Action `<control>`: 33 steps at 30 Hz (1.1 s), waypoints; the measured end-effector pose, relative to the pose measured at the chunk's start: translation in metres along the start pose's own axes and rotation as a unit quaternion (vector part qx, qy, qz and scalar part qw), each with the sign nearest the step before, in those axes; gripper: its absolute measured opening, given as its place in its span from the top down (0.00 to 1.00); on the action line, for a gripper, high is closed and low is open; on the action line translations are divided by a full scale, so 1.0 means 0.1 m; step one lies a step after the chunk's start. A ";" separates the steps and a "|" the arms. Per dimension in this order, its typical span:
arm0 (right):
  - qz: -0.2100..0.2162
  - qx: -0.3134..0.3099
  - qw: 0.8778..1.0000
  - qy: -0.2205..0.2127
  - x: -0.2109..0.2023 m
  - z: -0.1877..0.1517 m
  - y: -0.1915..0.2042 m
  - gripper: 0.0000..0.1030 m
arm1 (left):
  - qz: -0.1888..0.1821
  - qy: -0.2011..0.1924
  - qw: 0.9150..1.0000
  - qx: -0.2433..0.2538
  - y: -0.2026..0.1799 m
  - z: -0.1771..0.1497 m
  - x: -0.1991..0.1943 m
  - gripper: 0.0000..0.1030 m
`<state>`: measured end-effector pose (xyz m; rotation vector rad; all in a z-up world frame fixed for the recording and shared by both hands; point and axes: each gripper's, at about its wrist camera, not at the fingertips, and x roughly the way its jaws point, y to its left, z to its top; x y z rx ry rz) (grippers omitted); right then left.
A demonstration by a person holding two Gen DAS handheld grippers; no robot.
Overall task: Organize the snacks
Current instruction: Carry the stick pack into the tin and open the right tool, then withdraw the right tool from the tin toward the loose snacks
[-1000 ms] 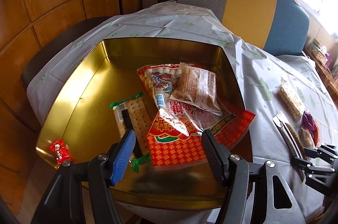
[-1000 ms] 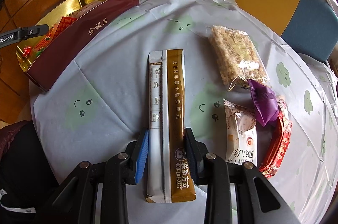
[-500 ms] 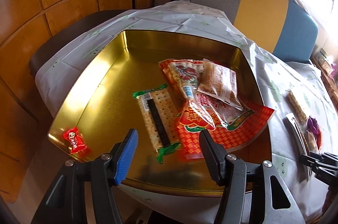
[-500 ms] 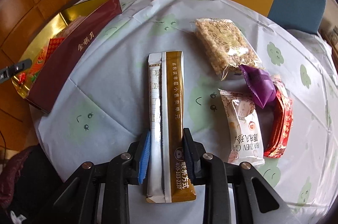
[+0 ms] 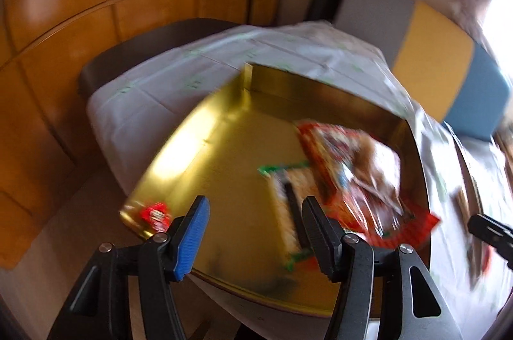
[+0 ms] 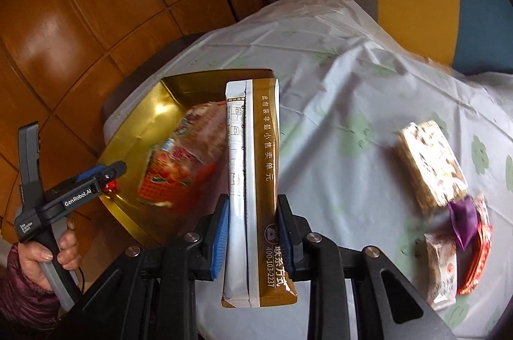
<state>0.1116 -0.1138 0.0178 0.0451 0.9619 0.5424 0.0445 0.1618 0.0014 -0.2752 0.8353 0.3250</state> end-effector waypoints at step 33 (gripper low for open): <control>-0.008 -0.064 0.998 0.003 0.17 -0.07 0.45 0.68 | -0.016 -0.026 0.997 0.071 -0.29 -0.11 -0.12 0.41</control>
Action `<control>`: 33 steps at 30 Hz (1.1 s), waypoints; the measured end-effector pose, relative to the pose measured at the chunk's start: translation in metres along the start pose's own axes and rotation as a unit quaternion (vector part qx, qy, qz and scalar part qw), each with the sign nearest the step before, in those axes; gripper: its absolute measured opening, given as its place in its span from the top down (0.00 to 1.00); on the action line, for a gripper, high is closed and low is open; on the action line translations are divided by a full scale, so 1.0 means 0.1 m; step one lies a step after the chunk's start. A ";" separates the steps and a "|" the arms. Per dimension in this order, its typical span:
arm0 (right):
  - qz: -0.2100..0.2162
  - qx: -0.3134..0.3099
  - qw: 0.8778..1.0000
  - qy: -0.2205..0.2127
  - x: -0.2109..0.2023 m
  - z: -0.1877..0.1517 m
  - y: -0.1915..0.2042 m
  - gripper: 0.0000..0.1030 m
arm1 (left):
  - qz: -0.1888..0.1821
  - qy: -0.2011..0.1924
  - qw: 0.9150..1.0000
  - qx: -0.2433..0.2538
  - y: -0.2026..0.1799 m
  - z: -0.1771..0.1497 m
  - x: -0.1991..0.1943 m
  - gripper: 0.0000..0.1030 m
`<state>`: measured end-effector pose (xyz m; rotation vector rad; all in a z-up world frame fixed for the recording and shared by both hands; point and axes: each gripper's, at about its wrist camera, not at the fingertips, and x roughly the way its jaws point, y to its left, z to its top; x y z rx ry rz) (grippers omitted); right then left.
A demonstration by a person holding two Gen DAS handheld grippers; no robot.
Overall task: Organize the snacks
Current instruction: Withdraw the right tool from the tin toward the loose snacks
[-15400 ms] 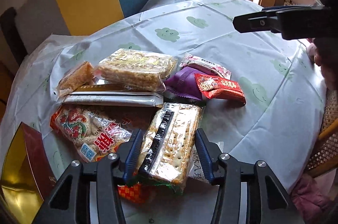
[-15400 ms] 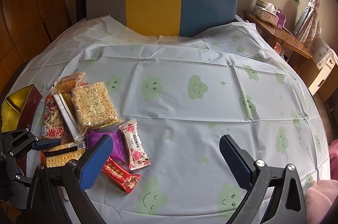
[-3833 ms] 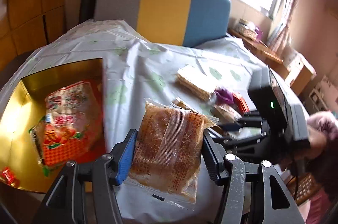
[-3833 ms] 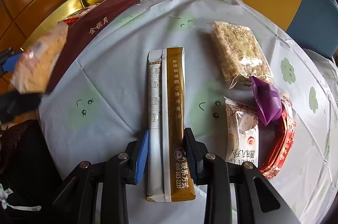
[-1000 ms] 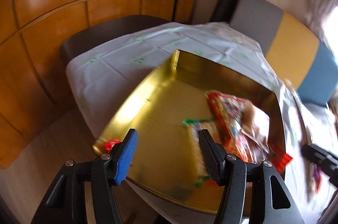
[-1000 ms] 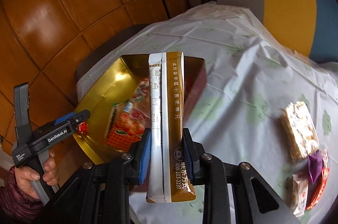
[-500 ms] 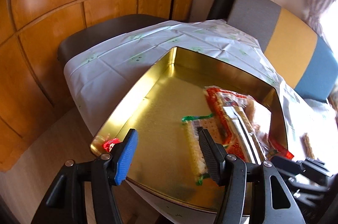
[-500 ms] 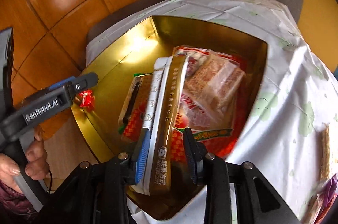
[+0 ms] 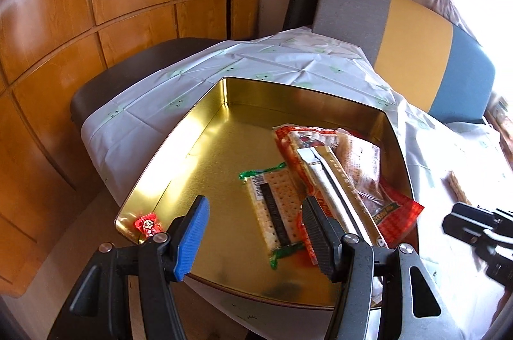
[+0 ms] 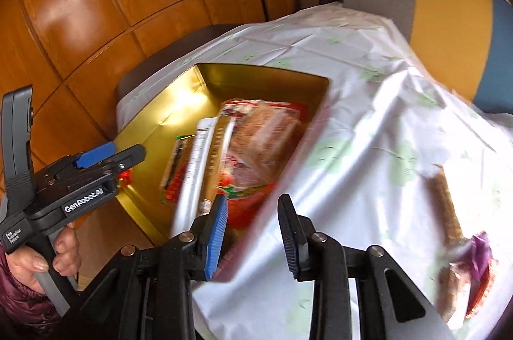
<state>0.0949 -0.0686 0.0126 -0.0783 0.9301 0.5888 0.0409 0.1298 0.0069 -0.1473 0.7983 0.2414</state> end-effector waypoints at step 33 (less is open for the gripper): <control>-0.224 0.313 0.923 -0.013 -1.22 -0.95 -2.57 0.63 | -0.128 0.007 0.979 0.160 -1.36 -0.04 -0.35 0.41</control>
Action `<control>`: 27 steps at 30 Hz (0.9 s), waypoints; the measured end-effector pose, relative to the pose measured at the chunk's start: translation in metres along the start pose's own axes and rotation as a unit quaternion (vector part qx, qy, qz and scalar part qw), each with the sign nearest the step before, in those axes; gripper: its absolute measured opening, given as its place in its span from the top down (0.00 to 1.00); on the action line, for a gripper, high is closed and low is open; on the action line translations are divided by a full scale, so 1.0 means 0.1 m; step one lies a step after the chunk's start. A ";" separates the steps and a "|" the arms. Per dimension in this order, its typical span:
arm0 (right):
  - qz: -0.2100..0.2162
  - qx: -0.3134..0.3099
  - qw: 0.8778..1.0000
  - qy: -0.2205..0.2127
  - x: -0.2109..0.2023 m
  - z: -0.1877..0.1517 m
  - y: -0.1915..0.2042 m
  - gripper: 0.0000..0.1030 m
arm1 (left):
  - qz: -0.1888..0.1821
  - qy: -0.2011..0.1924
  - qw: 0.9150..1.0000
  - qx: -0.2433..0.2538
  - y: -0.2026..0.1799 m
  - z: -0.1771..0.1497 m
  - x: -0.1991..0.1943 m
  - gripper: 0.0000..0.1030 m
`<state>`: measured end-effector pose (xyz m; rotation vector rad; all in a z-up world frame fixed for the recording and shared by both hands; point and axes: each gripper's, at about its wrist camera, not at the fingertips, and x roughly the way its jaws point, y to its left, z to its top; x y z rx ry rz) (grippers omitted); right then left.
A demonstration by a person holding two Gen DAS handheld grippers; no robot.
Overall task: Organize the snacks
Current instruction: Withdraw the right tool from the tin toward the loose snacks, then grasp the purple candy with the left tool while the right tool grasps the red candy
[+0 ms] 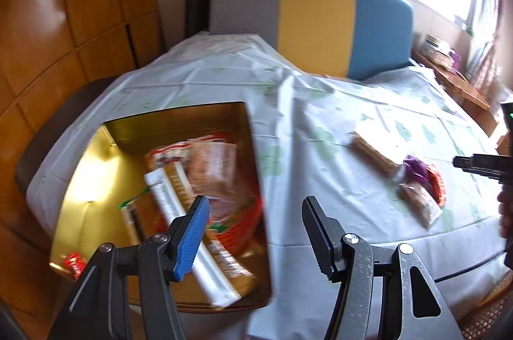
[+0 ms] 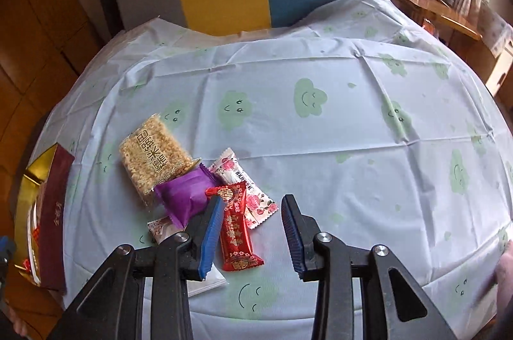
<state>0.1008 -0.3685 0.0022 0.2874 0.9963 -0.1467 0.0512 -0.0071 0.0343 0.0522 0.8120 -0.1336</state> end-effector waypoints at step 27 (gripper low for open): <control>0.046 0.013 0.995 0.087 0.30 -0.10 0.07 0.63 | -0.140 0.104 0.981 0.078 -1.33 0.21 0.78 0.48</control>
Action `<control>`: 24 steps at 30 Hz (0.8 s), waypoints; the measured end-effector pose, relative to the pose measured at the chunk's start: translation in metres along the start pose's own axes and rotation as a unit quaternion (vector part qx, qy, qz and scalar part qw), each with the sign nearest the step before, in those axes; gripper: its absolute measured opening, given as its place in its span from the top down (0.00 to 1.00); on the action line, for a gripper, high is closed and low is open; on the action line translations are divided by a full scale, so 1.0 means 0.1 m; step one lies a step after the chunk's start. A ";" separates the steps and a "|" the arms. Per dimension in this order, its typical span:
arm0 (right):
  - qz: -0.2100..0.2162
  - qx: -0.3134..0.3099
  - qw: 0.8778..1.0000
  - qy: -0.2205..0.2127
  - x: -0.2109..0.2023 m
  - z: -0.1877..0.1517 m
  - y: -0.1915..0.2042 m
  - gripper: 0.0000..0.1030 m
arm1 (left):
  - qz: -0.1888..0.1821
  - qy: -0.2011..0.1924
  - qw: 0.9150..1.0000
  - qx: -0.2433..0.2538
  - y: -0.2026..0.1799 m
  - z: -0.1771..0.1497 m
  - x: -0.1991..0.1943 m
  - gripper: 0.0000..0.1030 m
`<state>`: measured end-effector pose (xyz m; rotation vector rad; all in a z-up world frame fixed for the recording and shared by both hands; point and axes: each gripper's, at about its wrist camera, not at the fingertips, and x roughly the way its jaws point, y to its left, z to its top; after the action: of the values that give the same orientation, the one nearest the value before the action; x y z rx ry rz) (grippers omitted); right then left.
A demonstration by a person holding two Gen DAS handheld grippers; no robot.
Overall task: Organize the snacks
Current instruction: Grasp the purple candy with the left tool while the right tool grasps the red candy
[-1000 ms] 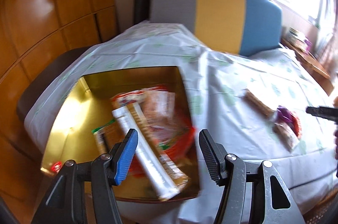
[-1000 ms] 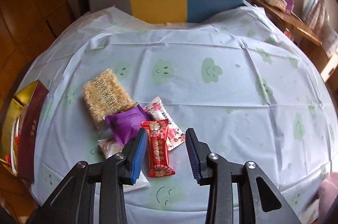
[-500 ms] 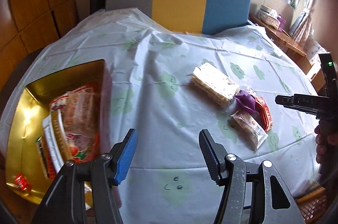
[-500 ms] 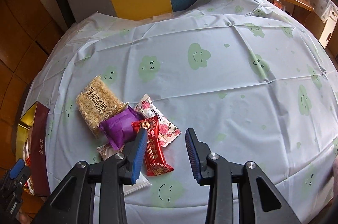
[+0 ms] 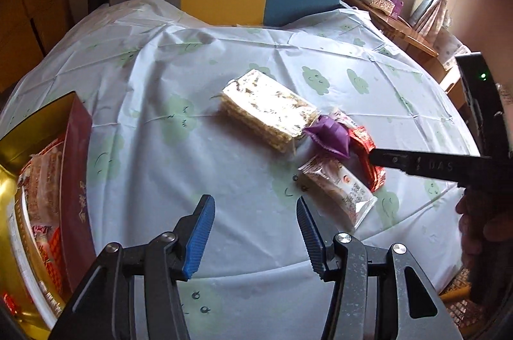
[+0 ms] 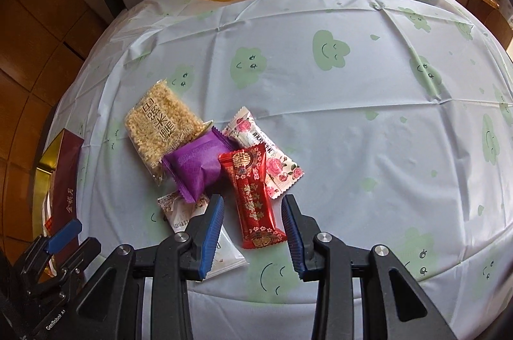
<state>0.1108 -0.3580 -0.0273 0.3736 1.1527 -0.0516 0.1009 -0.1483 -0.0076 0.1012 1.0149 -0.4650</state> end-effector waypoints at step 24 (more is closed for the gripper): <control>0.002 0.104 0.993 -0.048 -0.26 0.13 -0.44 0.72 | -0.026 0.046 0.960 0.274 -1.02 0.54 0.95 0.50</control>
<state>0.1016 -0.4076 -0.0105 0.5517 1.0548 -0.1861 0.1426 -0.2869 -0.0455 0.5981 0.9579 -0.7873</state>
